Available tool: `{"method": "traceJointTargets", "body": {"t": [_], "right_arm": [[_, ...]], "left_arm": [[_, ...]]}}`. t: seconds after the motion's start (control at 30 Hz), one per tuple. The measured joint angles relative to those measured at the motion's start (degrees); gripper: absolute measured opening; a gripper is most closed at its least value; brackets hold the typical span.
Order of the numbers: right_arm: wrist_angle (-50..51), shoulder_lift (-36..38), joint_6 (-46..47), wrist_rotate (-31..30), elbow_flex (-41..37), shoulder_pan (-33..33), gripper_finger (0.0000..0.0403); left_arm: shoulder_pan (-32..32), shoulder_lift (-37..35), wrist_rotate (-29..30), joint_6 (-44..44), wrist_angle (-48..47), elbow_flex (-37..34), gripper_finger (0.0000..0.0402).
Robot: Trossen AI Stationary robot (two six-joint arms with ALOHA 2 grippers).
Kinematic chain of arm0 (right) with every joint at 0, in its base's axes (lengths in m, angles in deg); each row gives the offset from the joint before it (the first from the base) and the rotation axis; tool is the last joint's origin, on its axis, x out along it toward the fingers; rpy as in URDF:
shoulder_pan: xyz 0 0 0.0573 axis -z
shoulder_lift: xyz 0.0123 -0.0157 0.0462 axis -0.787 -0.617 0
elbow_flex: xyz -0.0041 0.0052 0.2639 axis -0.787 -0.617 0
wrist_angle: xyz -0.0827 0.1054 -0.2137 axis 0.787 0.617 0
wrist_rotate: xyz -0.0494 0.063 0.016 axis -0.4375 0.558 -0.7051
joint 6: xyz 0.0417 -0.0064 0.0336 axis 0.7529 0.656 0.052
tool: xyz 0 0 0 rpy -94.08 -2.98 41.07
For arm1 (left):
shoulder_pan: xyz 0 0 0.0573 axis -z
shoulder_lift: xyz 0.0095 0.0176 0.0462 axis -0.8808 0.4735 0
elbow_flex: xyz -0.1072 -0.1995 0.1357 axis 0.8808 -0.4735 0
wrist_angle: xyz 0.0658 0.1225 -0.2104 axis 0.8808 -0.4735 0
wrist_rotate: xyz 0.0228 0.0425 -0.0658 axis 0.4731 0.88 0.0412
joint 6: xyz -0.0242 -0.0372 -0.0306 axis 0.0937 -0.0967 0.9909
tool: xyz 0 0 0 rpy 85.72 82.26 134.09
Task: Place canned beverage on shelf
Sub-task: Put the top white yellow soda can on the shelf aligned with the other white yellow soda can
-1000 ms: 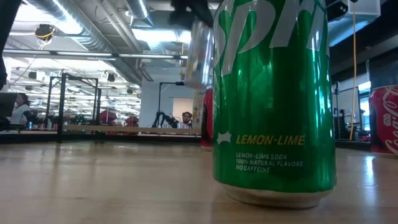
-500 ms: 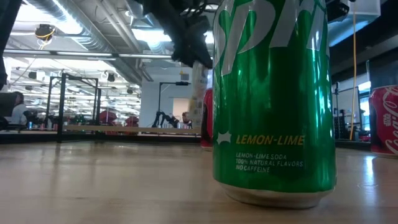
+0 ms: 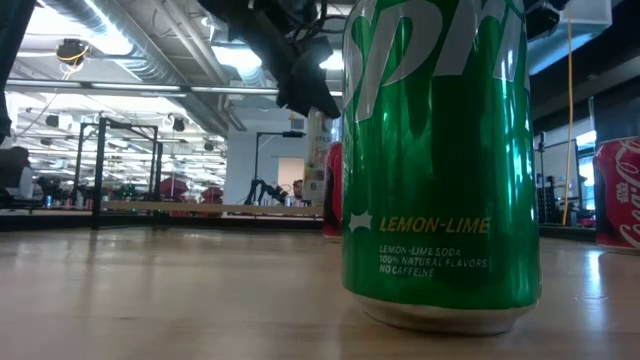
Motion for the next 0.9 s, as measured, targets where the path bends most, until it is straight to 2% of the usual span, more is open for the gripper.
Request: {"method": "traceJointTargets", "body": {"t": [0.8,0.9], "right_arm": [[-1.1,-2.4,0.4,0.0,0.0,0.0,0.0376],[-1.1,-2.4,1.3,0.0,0.0,0.0,0.0376]], "left_arm": [[-2.6,0.0,-3.0,-3.1,0.5,-0.3,0.0232],[-2.7,0.0,-3.8,-3.4,2.9,-2.2,0.0233]]}}
